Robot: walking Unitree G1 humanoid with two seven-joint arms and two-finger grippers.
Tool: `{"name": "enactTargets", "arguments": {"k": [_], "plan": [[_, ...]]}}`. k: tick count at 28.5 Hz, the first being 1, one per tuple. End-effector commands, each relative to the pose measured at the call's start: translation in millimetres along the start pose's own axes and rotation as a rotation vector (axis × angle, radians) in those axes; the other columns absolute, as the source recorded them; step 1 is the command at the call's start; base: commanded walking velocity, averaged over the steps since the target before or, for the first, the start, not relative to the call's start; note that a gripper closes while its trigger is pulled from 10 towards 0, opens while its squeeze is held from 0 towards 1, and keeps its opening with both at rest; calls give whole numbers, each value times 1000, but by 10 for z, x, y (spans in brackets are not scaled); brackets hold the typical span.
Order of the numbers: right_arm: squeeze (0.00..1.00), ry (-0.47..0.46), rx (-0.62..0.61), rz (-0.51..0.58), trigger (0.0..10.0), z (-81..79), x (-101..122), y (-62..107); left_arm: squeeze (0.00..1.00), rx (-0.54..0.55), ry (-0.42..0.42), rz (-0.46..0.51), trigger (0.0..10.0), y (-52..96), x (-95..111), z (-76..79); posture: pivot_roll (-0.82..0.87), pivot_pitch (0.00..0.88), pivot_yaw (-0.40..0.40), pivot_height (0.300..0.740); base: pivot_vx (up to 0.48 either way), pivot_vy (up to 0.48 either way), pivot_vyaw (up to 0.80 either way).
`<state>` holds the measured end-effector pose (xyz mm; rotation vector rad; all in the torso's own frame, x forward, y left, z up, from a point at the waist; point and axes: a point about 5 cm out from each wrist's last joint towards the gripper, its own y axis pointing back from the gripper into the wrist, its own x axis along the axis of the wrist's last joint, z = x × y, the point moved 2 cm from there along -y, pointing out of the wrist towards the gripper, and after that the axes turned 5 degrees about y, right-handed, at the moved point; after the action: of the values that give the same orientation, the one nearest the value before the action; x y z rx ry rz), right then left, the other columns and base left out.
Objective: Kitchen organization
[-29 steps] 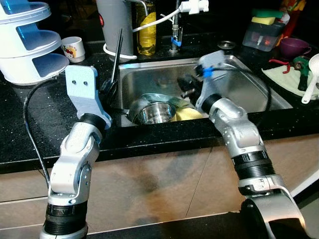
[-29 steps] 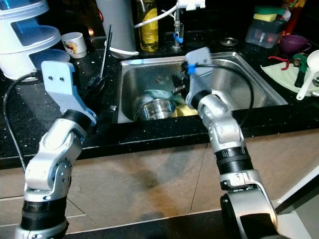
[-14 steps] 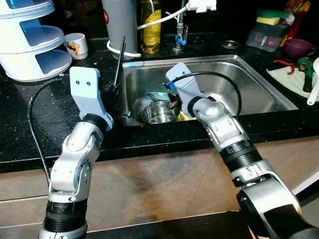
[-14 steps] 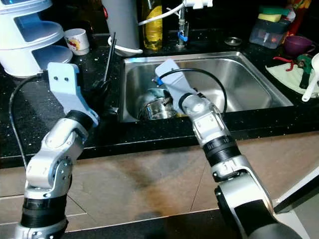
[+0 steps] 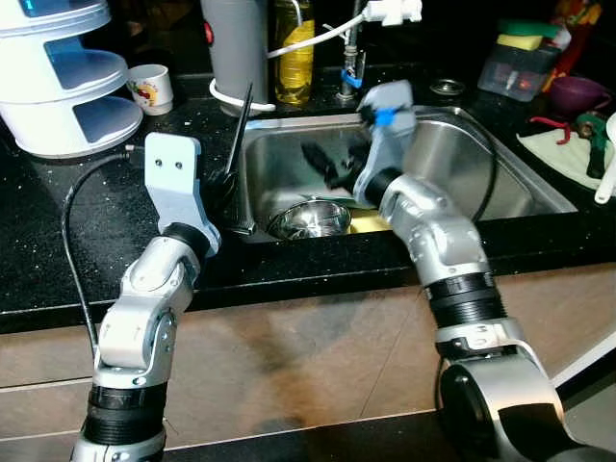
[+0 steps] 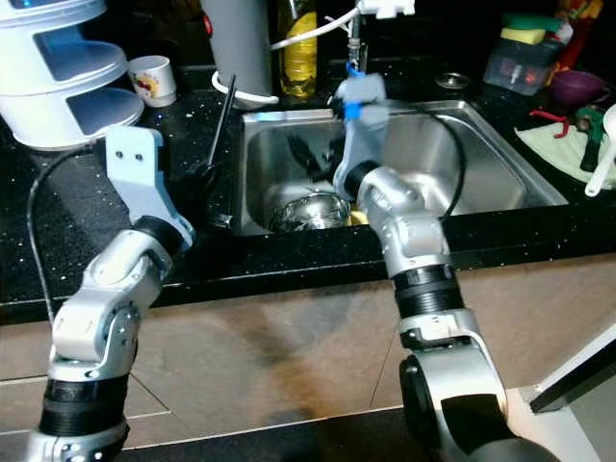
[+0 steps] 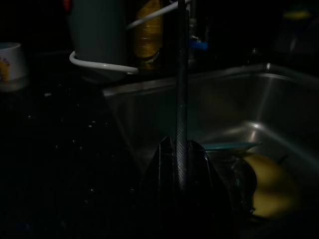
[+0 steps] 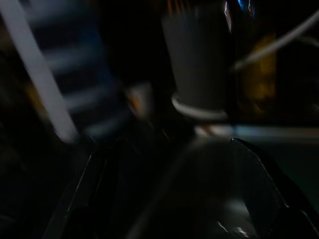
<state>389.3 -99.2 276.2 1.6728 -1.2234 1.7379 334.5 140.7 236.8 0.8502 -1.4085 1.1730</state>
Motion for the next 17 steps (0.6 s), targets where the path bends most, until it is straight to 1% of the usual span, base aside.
{"name": "enactTargets", "arguments": {"k": [1,3,4,5,7,8,10,11,13,14,16,17], "plan": [[0,-70,17,77,10000,15,68,73,0,-84,-69,-15,10000,-63,7,21,50,0,-6,740,0,0,0],[0,-70,17,77,10000,15,68,73,0,-84,-69,-15,10000,-63,7,21,50,0,-6,740,0,0,0],[0,-95,3,76,10000,47,77,97,0,-127,-129,-58,10000,-165,-24,-68,36,0,10,740,0,0,-644],[0,-95,3,76,10000,47,77,97,0,-127,-129,-58,10000,-165,-24,-68,36,0,10,740,0,0,-644],[0,-119,-9,76,10000,70,84,108,0,-142,-153,-101,10000,-249,-57,-172,29,0,17,740,0,0,-669],[0,-119,-9,76,10000,70,84,108,0,-142,-153,-101,10000,-249,-57,-172,29,0,17,740,0,0,-694],[0,-123,-11,88,10000,78,104,134,0,-163,-183,-140,10000,-329,-78,-241,24,0,22,740,0,0,-756],[0,-123,-11,88,10000,78,104,134,0,-163,-183,-140,10000,-329,-78,-241,24,0,22,740,0,0,-756],[0,-131,-14,100,10000,86,124,156,0,-174,-206,-173,10000,-406,-79,-305,16,0,30,740,0,0,-713],[0,-132,-19,114,10000,93,147,169,0,-175,-219,-191,10000,-449,-77,-346,16,0,30,740,0,0,0],[0,-131,-22,124,10000,95,163,177,0,-177,-226,-201,10000,-473,-74,-370,13,0,34,740,0,0,0],[0,-131,-19,129,10000,89,177,183,0,-181,-248,-220,10000,-503,-75,-400,7,0,37,740,0,0,0]]}}
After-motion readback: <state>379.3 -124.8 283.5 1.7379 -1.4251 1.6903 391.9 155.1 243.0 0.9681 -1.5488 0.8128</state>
